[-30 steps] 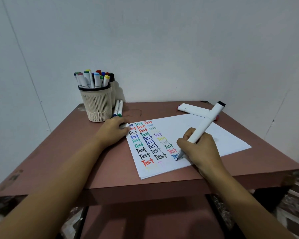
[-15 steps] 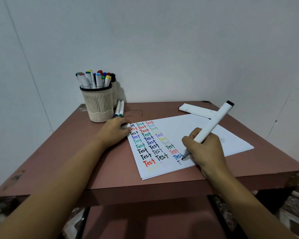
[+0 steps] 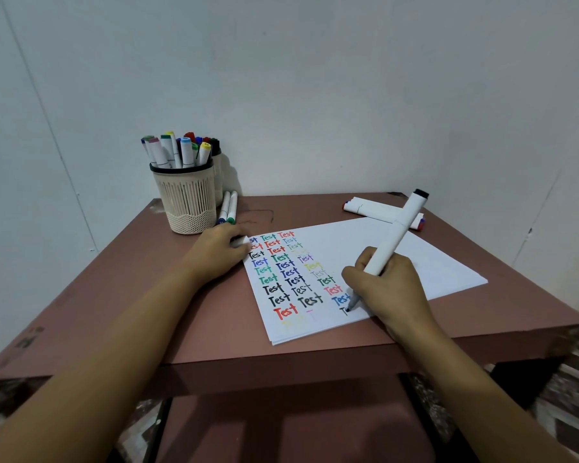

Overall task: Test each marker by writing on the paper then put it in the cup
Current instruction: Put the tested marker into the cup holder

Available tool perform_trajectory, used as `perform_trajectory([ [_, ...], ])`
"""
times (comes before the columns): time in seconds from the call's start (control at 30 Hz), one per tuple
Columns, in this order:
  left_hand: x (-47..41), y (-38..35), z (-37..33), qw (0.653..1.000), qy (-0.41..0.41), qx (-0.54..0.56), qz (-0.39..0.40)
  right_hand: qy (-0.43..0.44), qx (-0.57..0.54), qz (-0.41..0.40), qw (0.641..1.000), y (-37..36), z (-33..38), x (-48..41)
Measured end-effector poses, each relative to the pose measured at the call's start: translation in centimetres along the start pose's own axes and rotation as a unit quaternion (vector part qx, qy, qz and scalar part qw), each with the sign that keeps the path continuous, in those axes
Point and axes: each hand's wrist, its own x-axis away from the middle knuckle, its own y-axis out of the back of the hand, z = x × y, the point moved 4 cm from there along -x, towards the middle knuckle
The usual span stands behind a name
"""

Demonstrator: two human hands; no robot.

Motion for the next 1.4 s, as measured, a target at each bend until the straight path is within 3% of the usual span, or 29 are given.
perform_trajectory([
  [1.4, -0.01, -0.05, 0.06, 1.000, 0.011, 0.003, 0.005, -0.025, -0.004, -0.057, 0.998, 0.60, -0.39, -0.24],
])
